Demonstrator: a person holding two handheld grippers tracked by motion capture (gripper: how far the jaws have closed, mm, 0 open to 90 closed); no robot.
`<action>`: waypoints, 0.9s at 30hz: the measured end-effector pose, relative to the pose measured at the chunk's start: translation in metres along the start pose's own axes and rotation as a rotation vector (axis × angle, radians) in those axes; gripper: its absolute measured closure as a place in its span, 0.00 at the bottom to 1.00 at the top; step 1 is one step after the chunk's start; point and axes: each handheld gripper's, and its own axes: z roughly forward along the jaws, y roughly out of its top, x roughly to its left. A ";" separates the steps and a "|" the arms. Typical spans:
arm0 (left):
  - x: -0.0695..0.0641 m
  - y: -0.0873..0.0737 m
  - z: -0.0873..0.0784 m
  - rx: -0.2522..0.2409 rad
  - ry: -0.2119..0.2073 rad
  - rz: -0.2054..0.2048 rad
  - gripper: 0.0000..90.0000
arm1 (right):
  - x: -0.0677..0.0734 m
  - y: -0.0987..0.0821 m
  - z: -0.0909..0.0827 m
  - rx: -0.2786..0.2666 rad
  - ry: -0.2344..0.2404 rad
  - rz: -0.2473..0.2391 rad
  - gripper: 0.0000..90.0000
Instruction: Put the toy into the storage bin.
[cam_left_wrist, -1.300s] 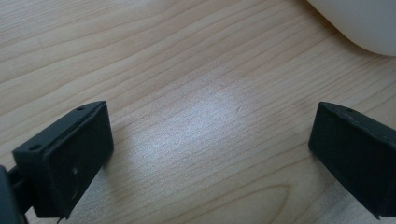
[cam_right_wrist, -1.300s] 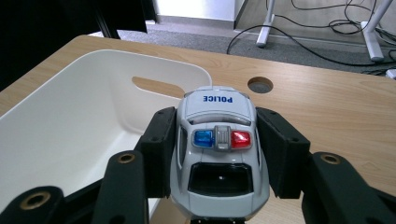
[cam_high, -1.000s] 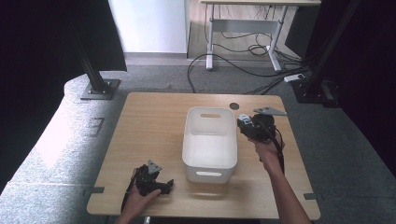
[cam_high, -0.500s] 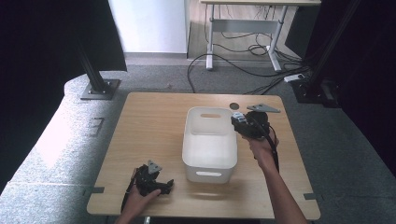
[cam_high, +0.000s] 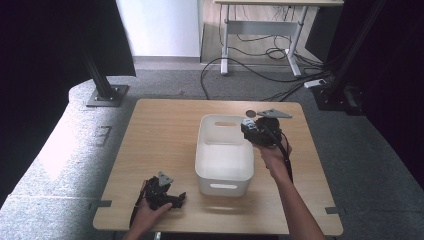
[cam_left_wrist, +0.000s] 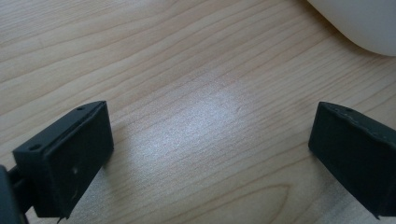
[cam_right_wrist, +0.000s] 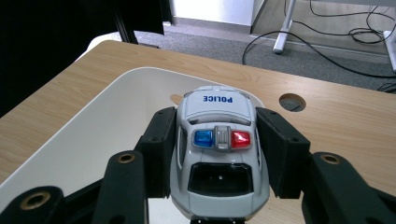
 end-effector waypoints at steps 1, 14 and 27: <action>0.000 0.000 0.000 0.000 0.000 0.000 0.00 | 0.001 0.001 0.001 0.001 0.001 0.000 0.56; 0.000 0.000 0.000 0.000 0.001 0.000 0.00 | 0.012 0.004 0.010 0.014 0.010 -0.010 0.56; 0.000 -0.001 -0.001 0.000 0.002 0.000 0.00 | 0.023 0.006 0.023 0.031 0.023 -0.015 0.56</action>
